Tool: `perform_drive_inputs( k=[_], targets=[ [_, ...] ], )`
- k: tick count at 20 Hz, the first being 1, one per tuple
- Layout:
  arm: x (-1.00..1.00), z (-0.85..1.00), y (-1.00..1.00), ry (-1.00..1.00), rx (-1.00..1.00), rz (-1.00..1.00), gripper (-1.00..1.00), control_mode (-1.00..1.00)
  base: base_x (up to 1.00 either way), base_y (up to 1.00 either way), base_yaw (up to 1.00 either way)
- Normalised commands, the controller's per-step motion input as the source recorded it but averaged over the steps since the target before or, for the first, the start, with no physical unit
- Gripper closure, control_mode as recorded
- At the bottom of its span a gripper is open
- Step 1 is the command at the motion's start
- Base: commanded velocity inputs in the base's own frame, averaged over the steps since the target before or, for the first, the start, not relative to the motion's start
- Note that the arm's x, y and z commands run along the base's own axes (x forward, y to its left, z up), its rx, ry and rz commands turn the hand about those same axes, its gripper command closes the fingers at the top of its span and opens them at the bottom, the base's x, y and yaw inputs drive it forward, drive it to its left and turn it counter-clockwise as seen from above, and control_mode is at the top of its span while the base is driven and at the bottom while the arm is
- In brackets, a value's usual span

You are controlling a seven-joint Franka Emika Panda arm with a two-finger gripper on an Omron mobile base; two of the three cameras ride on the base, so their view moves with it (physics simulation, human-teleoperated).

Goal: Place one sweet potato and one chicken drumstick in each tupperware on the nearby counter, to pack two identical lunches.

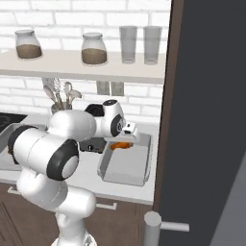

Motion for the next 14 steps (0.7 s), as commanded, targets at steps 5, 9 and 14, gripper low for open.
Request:
perform_drive_inputs(
  k=[5, 9, 14],
  targets=[
    [0.32, -0.57, -0.11, 0.00, 0.00, 0.07, 1.00, -1.00, 0.00, 0.00, 0.00],
    [0.28, -0.54, -0.24, 0.02, 0.00, 0.07, 1.00, -1.00, 0.00, 0.00, 0.00],
    [0.07, -0.42, -0.13, 0.02, 0.00, 0.05, 1.00, -1.00, 0.00, 0.00, 0.00]
  ],
)
